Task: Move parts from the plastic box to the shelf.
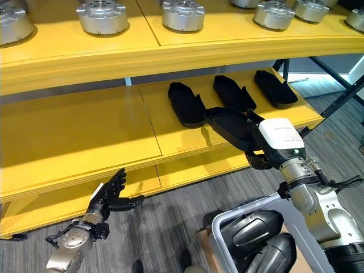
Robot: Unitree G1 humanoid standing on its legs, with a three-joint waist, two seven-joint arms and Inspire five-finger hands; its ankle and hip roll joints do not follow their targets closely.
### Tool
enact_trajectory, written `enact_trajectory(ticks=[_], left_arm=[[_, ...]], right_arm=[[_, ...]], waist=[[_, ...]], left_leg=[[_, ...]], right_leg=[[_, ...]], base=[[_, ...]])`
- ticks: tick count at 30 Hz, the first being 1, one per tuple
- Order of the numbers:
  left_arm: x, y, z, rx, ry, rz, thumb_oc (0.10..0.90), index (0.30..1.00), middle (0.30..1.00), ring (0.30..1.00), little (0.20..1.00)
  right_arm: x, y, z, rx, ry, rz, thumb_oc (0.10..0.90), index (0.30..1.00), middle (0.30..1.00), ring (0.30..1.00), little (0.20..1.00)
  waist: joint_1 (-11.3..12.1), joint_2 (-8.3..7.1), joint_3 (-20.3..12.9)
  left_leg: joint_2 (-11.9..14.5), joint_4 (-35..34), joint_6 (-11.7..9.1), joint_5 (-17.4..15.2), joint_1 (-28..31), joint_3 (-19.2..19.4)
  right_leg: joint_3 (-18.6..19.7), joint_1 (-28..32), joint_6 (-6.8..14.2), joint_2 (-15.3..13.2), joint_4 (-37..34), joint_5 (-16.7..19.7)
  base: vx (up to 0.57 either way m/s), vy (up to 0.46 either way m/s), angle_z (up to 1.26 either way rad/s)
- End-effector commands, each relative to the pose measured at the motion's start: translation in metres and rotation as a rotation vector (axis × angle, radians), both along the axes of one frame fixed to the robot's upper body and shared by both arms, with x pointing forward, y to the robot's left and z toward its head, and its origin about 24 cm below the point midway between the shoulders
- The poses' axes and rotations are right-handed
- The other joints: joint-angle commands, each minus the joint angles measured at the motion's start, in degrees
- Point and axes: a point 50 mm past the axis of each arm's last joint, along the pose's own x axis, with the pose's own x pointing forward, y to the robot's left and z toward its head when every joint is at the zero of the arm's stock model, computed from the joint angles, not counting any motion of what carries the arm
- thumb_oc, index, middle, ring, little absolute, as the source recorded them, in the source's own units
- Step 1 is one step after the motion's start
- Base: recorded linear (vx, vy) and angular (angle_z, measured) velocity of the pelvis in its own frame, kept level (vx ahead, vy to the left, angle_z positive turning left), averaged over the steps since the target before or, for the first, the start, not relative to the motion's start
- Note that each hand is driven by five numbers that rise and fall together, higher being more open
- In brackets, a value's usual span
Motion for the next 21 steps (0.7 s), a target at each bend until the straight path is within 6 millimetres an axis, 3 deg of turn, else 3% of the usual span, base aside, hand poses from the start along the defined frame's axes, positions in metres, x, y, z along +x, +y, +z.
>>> enact_trajectory(ticks=[1,4,5,6,7,9,11,12,13,14,15,16,19,20,21], left_arm=[[0.015,-0.005,0.034,0.009,-0.194,-0.052,0.9,1.0,1.0,1.0,1.0],[0.013,-0.004,0.034,-0.002,-0.193,-0.039,0.9,1.0,1.0,1.0,1.0],[0.013,-0.003,0.034,-0.007,-0.192,-0.029,0.9,1.0,1.0,1.0,1.0],[0.012,-0.003,0.034,-0.019,-0.194,-0.022,0.9,1.0,1.0,1.0,1.0],[0.012,-0.003,0.034,-0.019,-0.195,-0.021,0.9,1.0,1.0,1.0,1.0],[0.013,-0.001,0.037,-0.025,-0.21,-0.016,0.9,1.0,1.0,1.0,1.0],[0.013,0.0,0.038,-0.028,-0.211,-0.009,0.9,1.0,1.0,1.0,1.0],[0.012,0.003,0.037,-0.033,-0.208,0.009,0.9,1.0,1.0,1.0,1.0],[0.009,0.005,0.036,-0.036,-0.201,0.018,0.9,1.0,1.0,1.0,1.0],[0.009,0.005,0.036,-0.037,-0.2,0.02,0.9,1.0,1.0,1.0,1.0],[0.007,0.006,0.035,-0.037,-0.197,0.03,0.9,1.0,1.0,1.0,1.0],[0.005,0.006,0.033,-0.04,-0.189,0.042,0.9,1.0,1.0,1.0,1.0],[0.005,0.005,0.032,-0.043,-0.186,0.041,0.9,1.0,1.0,1.0,1.0],[0.004,0.004,0.031,-0.052,-0.181,0.037,0.9,1.0,1.0,1.0,1.0],[0.002,0.003,0.029,-0.05,-0.175,0.029,0.9,1.0,1.0,1.0,1.0]], right_arm=[[0.003,0.01,0.083,0.015,-0.353,0.073,0.4,0.3,0.3,0.3,0.3],[0.005,0.015,0.088,0.011,-0.368,0.099,0.4,0.3,0.3,0.3,0.3],[0.005,0.017,0.09,0.01,-0.377,0.11,0.4,0.3,0.3,0.3,0.3],[0.005,0.022,0.094,0.009,-0.395,0.135,0.4,0.3,0.3,0.3,0.3],[0.006,0.022,0.095,0.01,-0.396,0.137,0.4,0.3,0.3,0.3,0.3],[0.007,0.025,0.107,-0.012,-0.436,0.151,0.4,0.3,0.3,0.3,0.3],[0.008,0.026,0.11,-0.021,-0.444,0.155,0.4,0.3,0.3,0.3,0.3],[0.009,0.025,0.111,-0.028,-0.444,0.143,0.4,0.3,0.3,0.3,0.3],[0.01,0.025,0.111,-0.034,-0.442,0.141,0.4,0.3,0.3,0.3,0.3],[0.01,0.025,0.111,-0.035,-0.44,0.143,0.4,0.3,0.3,0.3,0.3],[0.01,0.026,0.112,-0.038,-0.447,0.145,0.4,0.3,0.3,0.3,0.3],[0.012,0.028,0.115,-0.052,-0.45,0.152,0.4,0.3,0.3,0.3,0.3],[0.014,0.029,0.116,-0.063,-0.447,0.157,0.4,0.3,0.3,0.3,0.3],[0.013,0.029,0.117,-0.082,-0.445,0.154,0.4,0.3,0.3,0.3,0.3],[0.014,0.029,0.114,-0.075,-0.446,0.151,0.4,0.3,0.3,0.3,0.3]], waist=[[2.0,-0.68,-7.1],[2.2,-0.72,-6.8],[2.4,-0.74,-6.6],[3.2,-1.32,-5.0],[3.0,-1.29,-5.0],[5.0,-2.25,-1.3],[5.2,-2.3,-0.9],[5.0,-2.9,-1.3],[5.1,-3.0,-1.9],[5.2,-3.03,-1.9],[5.4,-2.74,-2.4],[5.4,-1.65,-2.9],[5.3,-0.68,-3.1],[4.9,0.8,-3.7],[5.1,1.83,-4.5]], left_leg=[[-2.4,0.2,0.6,-5.1,3.2,4.4],[-1.9,2.5,0.1,-5.4,2.5,4.1],[-1.5,5.0,-0.2,-6.5,1.9,3.8],[-1.5,12.6,-1.5,-5.9,-1.4,3.6],[-1.5,13.7,-1.6,-6.3,-2.0,3.4],[-3.2,27.7,-4.2,-2.0,-9.7,0.6],[-2.3,28.4,-4.2,-1.6,-11.4,-0.7],[2.3,25.7,-3.3,-0.9,-12.3,-0.7],[4.9,22.7,-3.3,-0.5,-11.2,-0.8],[5.0,21.9,-3.4,-0.3,-10.6,-0.5],[7.7,17.7,-3.6,1.1,-10.2,-1.3],[12.4,8.6,-5.0,5.5,-9.0,-1.8],[13.8,4.1,-6.1,7.8,-8.2,-1.7],[14.4,1.3,-7.1,7.4,-6.5,0.6],[14.3,0.2,-7.9,7.0,-5.5,0.2]], right_leg=[[0.3,-3.2,2.7,1.7,6.5,-3.3],[-0.2,-3.0,1.9,1.9,7.0,-3.9],[-0.2,-2.6,1.6,2.1,7.1,-4.8],[-0.4,-2.0,0.5,2.1,7.4,-5.4],[-0.5,-2.1,0.5,2.1,7.4,-5.4],[-1.4,-2.3,-1.1,1.7,8.9,-5.6],[-1.7,-2.7,-1.2,1.7,9.8,-5.9],[-1.9,-3.1,-0.9,0.9,10.7,-6.3],[-1.7,-3.1,-0.7,0.7,11.1,-7.0],[-1.5,-3.0,-0.8,0.8,11.2,-7.2],[-1.4,-3.0,-0.2,0.5,11.6,-7.7],[-1.3,-3.3,0.4,0.6,12.9,-9.3],[-1.2,-3.6,0.4,0.9,13.7,-10.2],[-1.5,-3.4,0.7,0.9,14.1,-10.9],[-1.5,-2.7,1.1,0.6,13.4,-10.9]], base=[[0.01,-0.151,0.03],[0.0,-0.114,0.09],[-0.07,-0.2,0.11],[-0.04,-0.153,0.11],[-0.14,-0.147,0.1],[-0.19,-0.139,0.24],[-0.08,-0.04,0.15],[0.03,0.033,0.06],[0.06,0.031,0.08],[0.08,0.064,0.16],[0.1,0.133,0.22],[0.1,0.129,0.21],[0.07,0.106,0.05],[0.13,0.201,-0.07],[0.13,0.202,-0.13]])
